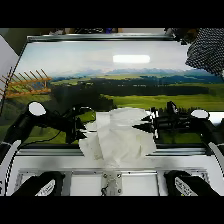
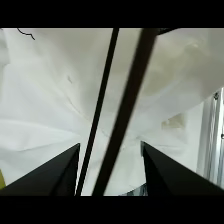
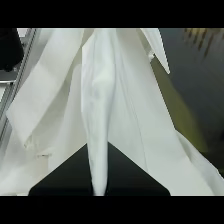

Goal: Fold the clothes and pants, and hang the long-sleeved shirts on hangers.

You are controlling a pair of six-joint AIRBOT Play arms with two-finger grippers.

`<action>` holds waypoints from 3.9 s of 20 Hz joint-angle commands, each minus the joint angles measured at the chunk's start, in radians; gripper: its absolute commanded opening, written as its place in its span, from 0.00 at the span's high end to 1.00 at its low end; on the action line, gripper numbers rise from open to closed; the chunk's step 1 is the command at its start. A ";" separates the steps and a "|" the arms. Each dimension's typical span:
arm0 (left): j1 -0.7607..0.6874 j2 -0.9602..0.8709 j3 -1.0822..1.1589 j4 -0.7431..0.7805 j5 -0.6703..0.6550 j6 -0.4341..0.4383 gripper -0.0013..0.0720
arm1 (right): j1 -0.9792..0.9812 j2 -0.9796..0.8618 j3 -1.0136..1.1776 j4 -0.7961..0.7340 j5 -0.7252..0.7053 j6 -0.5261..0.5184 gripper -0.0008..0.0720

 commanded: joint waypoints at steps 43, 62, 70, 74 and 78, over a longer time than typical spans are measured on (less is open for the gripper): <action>-0.142 0.383 -0.325 -0.001 0.364 -1.509 0.21 | -0.089 0.104 0.001 0.080 -0.144 0.212 0.98; -0.182 0.624 -0.603 -0.124 0.689 -2.314 0.22 | -0.088 0.114 0.001 0.080 -0.107 0.211 0.98; -0.182 0.725 -0.737 -0.245 0.708 -2.314 0.24 | -0.088 0.114 0.001 0.080 -0.107 0.211 0.98; -0.182 0.621 -0.735 -0.310 0.691 -2.232 0.24 | -0.088 0.114 0.001 0.080 -0.107 0.211 0.98; -0.182 0.507 -0.734 -0.511 0.723 -1.992 0.24 | -0.088 0.114 0.001 0.080 -0.108 0.211 0.98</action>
